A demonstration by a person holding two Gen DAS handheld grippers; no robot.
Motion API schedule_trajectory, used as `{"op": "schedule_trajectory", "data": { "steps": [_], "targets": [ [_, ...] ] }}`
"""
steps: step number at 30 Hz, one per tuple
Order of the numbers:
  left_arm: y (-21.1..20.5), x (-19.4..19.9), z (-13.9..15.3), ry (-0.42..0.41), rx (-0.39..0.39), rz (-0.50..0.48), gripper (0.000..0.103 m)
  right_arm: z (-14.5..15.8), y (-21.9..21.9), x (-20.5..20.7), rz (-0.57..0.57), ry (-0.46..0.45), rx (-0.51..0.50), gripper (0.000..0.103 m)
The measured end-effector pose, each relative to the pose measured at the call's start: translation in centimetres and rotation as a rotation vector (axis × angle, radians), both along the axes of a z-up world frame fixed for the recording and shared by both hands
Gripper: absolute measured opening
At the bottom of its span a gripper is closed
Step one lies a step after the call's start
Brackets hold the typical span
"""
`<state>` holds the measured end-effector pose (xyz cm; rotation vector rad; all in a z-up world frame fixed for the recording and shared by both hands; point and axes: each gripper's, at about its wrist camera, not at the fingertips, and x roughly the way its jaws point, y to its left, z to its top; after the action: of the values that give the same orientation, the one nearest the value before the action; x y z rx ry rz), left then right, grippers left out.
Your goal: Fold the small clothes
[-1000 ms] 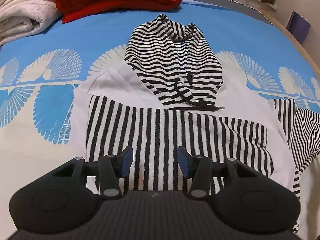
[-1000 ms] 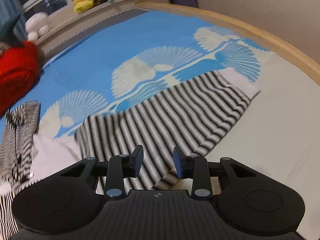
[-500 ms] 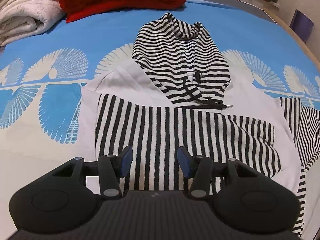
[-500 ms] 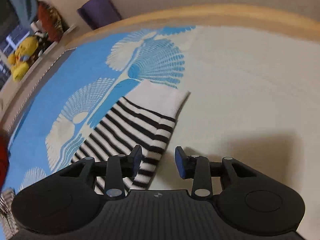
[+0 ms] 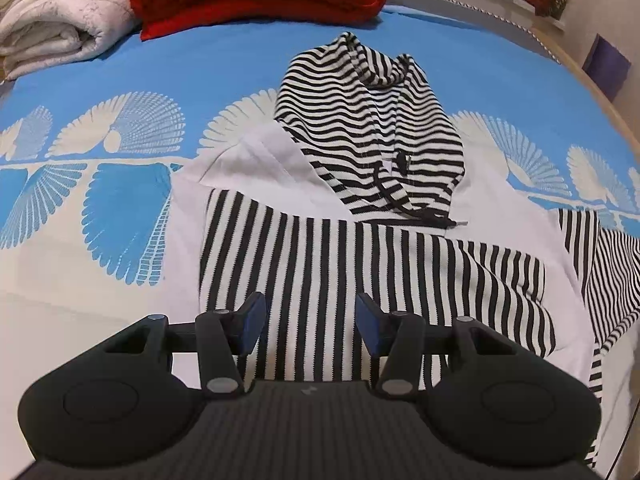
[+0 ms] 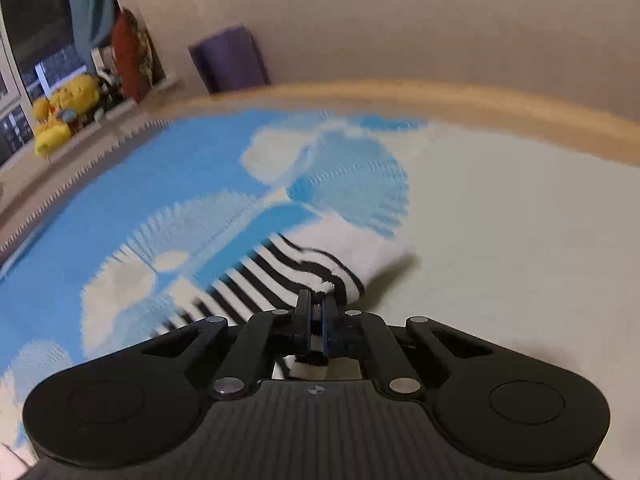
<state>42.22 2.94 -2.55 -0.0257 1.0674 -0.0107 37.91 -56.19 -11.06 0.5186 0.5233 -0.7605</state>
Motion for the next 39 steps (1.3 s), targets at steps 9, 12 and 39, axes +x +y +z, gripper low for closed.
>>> {"op": "schedule_trajectory", "data": {
  "steps": [9,12,39],
  "targets": [
    [3.9,-0.4,2.0,-0.029,-0.060,0.058,0.055,8.9,14.0,3.5,0.346,-0.123,-0.267,0.004],
    [5.8,-0.5,2.7,-0.041,-0.080,0.094,0.055,11.4,22.1,3.0,0.686,-0.231,-0.321,0.004],
    [8.9,0.4,-0.1,0.055,-0.174,0.207,0.055,8.5,29.3,2.9,0.771,0.195,0.216,0.040]
  ]
}}
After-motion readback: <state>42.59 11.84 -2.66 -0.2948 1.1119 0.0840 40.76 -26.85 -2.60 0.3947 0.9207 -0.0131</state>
